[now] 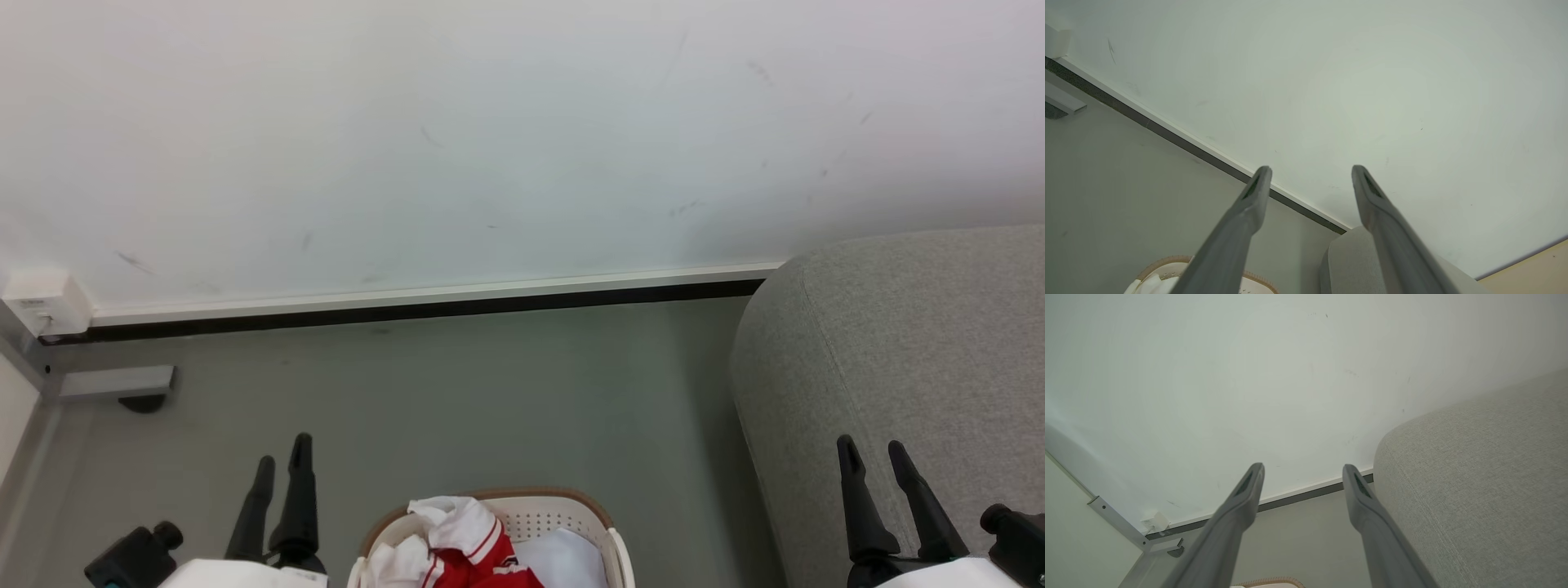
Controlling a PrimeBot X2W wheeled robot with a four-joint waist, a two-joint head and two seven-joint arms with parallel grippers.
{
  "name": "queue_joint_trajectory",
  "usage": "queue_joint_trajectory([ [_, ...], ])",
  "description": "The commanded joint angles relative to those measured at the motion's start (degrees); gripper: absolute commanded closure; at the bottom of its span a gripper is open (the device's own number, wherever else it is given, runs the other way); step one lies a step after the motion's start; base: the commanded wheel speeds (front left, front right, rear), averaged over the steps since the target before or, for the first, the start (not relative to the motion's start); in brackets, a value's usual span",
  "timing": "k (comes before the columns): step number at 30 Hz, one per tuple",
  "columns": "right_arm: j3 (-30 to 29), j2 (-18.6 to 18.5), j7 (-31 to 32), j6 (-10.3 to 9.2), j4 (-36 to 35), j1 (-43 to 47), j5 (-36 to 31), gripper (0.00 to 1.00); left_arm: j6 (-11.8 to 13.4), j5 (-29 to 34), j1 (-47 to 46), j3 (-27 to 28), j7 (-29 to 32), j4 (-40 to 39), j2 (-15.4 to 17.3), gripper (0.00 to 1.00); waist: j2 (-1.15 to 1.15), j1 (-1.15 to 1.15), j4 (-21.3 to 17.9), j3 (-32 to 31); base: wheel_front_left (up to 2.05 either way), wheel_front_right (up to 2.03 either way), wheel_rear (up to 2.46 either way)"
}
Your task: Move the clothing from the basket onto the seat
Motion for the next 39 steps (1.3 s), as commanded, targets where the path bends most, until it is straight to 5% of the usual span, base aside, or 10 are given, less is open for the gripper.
queue_joint_trajectory([
  [1,0.30,-0.66,-0.64,-0.06,-0.89,-0.18,-2.00,0.00,-0.31,1.94,0.09,-0.05,-0.56,-0.63,0.48,0.00,0.00,0.00,-0.03,-0.04,0.00,0.00,0.00],
  [39,1.12,-0.29,-5.62,-0.10,-1.56,1.32,-18.21,0.00,-0.85,23.44,1.86,-1.78,-5.68,-0.62,0.58,0.00,0.00,0.00,-0.19,-0.54,0.00,0.00,0.00],
])
